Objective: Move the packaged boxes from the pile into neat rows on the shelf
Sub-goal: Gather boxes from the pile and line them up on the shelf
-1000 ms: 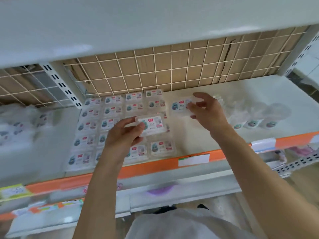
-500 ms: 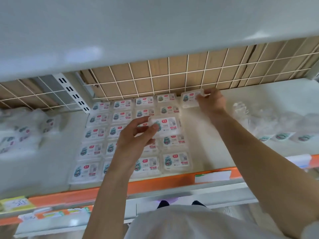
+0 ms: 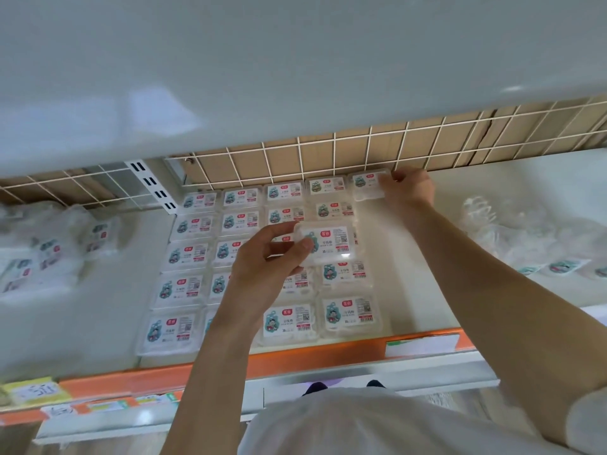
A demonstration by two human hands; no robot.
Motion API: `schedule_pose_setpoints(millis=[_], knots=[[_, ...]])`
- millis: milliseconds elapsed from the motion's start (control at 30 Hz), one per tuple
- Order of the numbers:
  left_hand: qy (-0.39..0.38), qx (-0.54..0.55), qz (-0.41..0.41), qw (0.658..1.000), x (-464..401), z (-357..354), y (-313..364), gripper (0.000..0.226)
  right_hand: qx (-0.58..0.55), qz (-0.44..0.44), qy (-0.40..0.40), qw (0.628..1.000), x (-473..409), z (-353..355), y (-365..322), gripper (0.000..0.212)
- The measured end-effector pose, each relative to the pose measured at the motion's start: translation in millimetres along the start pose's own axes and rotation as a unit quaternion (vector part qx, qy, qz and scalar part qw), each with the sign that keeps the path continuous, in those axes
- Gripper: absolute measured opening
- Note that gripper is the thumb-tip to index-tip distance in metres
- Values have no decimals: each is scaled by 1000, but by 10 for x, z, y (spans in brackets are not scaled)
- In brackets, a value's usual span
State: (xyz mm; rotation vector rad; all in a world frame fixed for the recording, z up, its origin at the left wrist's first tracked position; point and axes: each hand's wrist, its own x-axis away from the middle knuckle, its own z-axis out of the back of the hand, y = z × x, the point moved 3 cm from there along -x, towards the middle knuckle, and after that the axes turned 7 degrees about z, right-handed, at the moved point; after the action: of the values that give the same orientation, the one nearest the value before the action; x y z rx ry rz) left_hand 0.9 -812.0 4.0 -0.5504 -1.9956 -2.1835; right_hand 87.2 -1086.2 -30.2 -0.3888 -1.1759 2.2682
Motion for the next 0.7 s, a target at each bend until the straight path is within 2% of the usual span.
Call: schedule_pose_setpoints(millis=[233,500,700], knots=[[8,-43,-5,999,-63,18,16,34,35,-2,-18,999,89,-9,-101,47],[3,-71,-14,997,-252,-118,136,26,-14,166,18,986,859,400,-279,32],[-9,-109,-53,993,-376,-332,267,29,50,177,-31,982,1522,663,-7,33]])
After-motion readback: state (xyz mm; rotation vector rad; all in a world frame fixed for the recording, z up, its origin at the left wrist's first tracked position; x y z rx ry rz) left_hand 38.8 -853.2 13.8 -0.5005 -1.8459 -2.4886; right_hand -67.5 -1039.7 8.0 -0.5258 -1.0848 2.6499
